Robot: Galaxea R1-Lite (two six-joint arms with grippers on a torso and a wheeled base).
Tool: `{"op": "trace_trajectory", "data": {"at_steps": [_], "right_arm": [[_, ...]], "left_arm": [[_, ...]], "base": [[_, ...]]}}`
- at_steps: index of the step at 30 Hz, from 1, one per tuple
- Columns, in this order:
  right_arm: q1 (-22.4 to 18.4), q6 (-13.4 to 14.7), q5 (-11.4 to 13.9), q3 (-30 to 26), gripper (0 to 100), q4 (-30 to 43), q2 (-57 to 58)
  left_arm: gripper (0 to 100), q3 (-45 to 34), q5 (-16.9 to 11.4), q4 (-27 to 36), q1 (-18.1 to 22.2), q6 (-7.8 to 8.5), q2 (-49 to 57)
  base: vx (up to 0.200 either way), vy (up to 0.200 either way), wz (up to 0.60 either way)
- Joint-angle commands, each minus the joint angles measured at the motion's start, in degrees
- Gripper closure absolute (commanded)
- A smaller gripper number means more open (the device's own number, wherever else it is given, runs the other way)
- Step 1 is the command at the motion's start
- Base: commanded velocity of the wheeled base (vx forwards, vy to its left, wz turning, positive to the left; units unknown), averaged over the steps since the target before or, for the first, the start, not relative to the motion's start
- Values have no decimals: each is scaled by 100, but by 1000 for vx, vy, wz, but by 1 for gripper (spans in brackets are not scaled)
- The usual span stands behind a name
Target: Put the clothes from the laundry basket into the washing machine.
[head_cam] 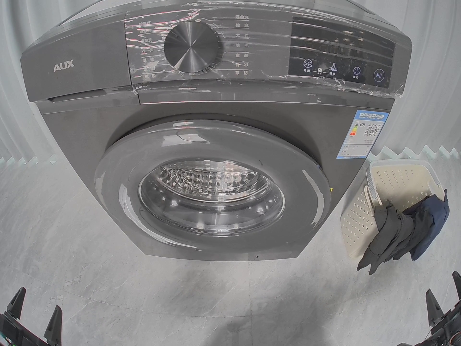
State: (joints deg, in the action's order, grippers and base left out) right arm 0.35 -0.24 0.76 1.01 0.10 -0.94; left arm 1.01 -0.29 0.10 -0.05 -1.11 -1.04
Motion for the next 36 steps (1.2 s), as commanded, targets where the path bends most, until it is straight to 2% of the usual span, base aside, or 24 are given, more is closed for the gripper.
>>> {"op": "trace_trajectory", "data": {"at_steps": [1, 4, 22, 31, 36], "right_arm": [[0, -2, 4, -92, 0, -1, 94], [0, -2, 4, -92, 0, -1, 94], [0, -2, 4, -92, 0, -1, 94], [9, 7, 4, -92, 0, -1, 94], [9, 7, 4, -92, 0, -1, 94]], "left_arm": [[0, -92, 3, -1, -4, -3, 86], [0, -92, 3, 8, -4, 14, 86], [0, -92, 12, 8, -4, 32, 86], [0, -92, 12, 8, -4, 49, 86], [0, -92, 20, 8, -4, 49, 86]], "base": [[0, 200, 0], [0, 200, 0], [0, 0, 0], [200, 0, 0], [0, 0, 0]]}}
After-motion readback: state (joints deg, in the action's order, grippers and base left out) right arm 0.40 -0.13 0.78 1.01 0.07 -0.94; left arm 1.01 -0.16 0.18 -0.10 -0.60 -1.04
